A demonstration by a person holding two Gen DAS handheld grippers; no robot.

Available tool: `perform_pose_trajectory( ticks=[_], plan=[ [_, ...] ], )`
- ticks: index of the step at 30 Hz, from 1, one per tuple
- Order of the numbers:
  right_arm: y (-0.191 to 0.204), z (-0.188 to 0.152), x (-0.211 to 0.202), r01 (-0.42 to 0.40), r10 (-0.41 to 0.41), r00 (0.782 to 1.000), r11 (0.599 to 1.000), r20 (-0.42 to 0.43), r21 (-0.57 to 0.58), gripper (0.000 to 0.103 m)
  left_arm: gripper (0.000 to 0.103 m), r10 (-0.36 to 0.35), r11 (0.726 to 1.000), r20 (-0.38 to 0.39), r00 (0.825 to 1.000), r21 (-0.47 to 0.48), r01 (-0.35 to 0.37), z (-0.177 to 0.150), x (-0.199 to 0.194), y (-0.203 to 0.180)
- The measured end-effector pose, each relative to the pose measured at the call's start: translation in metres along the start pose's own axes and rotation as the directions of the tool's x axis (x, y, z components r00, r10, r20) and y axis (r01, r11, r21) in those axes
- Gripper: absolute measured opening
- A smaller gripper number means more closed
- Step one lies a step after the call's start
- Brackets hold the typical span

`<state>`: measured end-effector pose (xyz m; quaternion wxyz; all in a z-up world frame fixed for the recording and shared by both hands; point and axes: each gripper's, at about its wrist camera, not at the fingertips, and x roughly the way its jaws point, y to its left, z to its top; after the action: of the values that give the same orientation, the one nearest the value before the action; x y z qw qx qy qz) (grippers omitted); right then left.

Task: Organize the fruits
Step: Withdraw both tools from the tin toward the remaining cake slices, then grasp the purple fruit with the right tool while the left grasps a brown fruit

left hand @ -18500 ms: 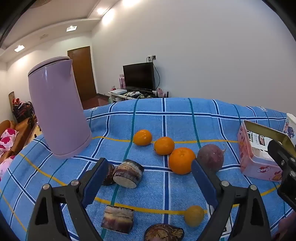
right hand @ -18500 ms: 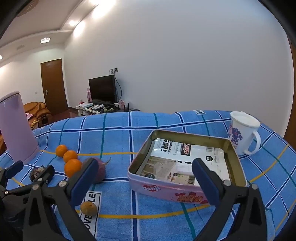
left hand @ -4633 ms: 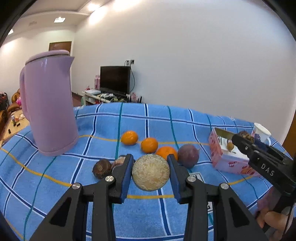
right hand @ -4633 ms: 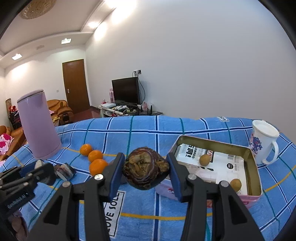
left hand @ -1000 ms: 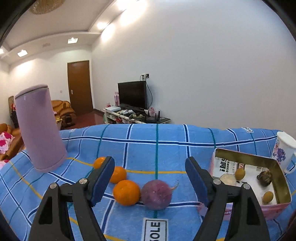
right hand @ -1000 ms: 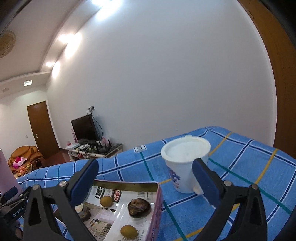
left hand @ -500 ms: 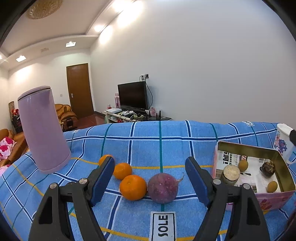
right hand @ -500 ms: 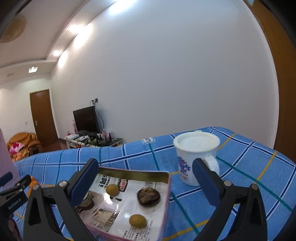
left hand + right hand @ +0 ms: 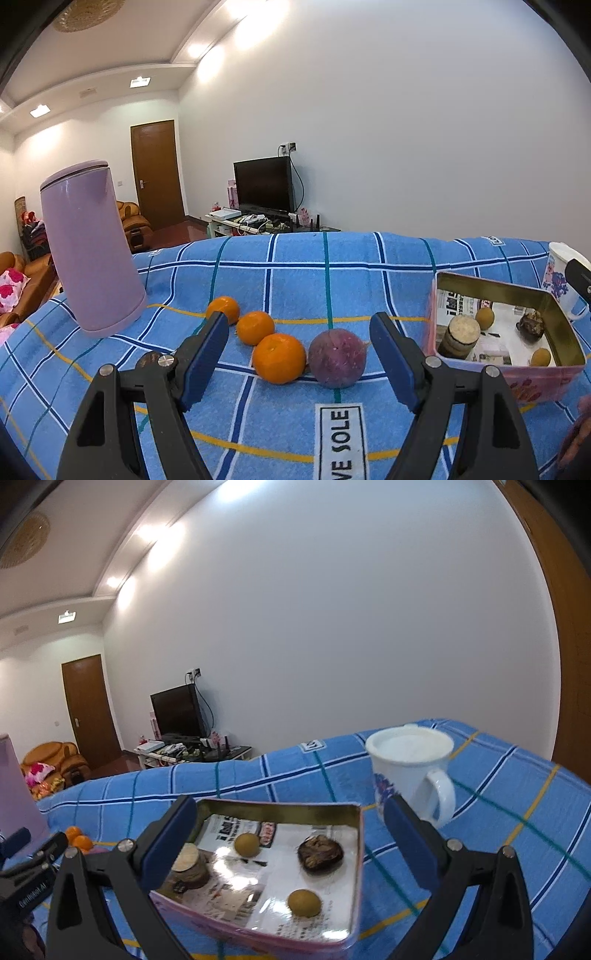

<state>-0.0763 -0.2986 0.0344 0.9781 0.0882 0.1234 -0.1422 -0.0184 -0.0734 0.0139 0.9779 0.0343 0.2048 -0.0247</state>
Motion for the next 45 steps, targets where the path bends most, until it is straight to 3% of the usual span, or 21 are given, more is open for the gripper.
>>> perform_pose_trajectory(
  ticks=[9, 16, 25, 29, 32, 38, 45],
  plan=[
    [0.028, -0.007, -0.006, -0.010, 0.009, 1.000, 1.000, -0.024, -0.023, 0.103, 0.080, -0.022, 1.000, -0.074, 0.997, 0.012, 0.023, -0.003, 0.009, 0.019],
    [0.046, -0.013, -0.007, -0.012, 0.012, 0.999, 1.000, -0.052, -0.009, 0.103, 0.080, -0.018, 0.998, -0.065, 0.998, 0.054, 0.022, -0.003, 0.012, 0.036],
    [0.076, -0.020, -0.009, -0.025, 0.024, 0.997, 1.000, -0.075, -0.007, 0.103, 0.080, -0.063, 0.998, -0.099, 0.993, 0.003, 0.064, -0.003, 0.022, 0.071],
    [0.102, -0.024, -0.008, -0.040, 0.033, 0.995, 0.997, -0.098, -0.070, 0.103, 0.080, -0.069, 0.997, -0.159, 0.985, -0.048, 0.062, -0.004, 0.035, 0.094],
    [0.123, -0.028, -0.006, -0.070, 0.056, 0.992, 0.989, -0.110, -0.130, 0.103, 0.080, -0.031, 0.999, -0.179, 0.983, -0.039, 0.024, -0.002, 0.043, 0.106],
    [0.158, -0.038, 0.003, -0.166, 0.130, 0.974, 0.967, -0.188, -0.191, 0.091, 0.080, 0.002, 0.998, -0.175, 0.985, -0.063, -0.013, 0.011, 0.046, 0.144],
    [0.187, -0.050, 0.026, -0.225, 0.151, 0.933, 0.953, -0.327, -0.203, 0.082, 0.080, 0.048, 0.984, -0.239, 0.970, -0.158, -0.087, 0.013, 0.060, 0.194]
  ],
)
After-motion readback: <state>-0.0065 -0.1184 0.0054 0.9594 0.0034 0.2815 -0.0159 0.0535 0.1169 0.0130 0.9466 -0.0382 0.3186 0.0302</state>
